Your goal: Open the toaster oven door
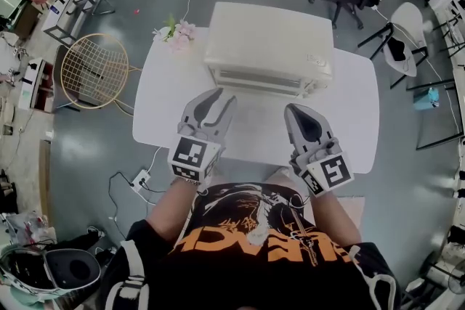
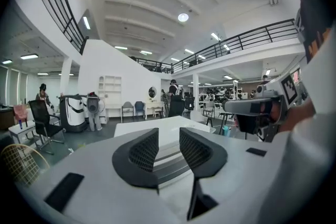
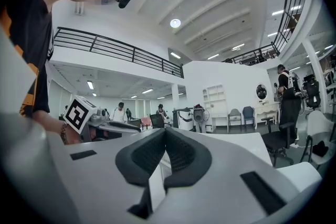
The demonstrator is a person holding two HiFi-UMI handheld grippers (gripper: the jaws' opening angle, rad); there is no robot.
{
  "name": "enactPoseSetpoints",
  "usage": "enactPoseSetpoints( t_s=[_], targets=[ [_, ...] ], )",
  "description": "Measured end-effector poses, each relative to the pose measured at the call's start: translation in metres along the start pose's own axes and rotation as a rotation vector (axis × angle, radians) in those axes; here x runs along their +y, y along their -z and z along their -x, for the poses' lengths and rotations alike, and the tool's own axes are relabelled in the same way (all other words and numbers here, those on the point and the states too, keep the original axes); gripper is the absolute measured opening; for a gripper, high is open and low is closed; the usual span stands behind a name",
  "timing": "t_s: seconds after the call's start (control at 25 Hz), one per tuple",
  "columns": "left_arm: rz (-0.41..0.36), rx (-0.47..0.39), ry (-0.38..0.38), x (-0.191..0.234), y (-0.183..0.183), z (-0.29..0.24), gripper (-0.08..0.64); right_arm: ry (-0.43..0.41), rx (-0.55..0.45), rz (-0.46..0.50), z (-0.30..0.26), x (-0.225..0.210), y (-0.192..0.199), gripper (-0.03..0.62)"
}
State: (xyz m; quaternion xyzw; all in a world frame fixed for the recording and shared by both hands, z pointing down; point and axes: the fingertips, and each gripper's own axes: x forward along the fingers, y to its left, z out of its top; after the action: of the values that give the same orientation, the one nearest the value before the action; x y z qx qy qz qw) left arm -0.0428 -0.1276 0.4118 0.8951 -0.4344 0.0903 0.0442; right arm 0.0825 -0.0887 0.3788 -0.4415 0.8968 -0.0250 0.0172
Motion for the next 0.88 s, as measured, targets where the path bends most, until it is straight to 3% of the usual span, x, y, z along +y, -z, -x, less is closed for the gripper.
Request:
enactPoseSetpoints(
  t_s=[0.24, 0.36, 0.52, 0.88],
  targets=[
    [0.029, 0.133, -0.08, 0.043, 0.045, -0.028, 0.115, 0.01, -0.001, 0.005, 0.001, -0.002, -0.004, 0.014],
    [0.103, 0.219, -0.09, 0.065, 0.065, -0.045, 0.148, 0.017, 0.005, 0.004, 0.003, -0.002, -0.002, 0.014],
    [0.187, 0.272, -0.098, 0.082, 0.081, -0.058, 0.149, 0.028, 0.014, -0.001, 0.007, -0.003, 0.0, 0.014],
    [0.155, 0.327, -0.118, 0.089, 0.093, -0.078, 0.122, 0.053, 0.019, -0.007, 0.013, -0.009, 0.003, 0.014]
  ],
)
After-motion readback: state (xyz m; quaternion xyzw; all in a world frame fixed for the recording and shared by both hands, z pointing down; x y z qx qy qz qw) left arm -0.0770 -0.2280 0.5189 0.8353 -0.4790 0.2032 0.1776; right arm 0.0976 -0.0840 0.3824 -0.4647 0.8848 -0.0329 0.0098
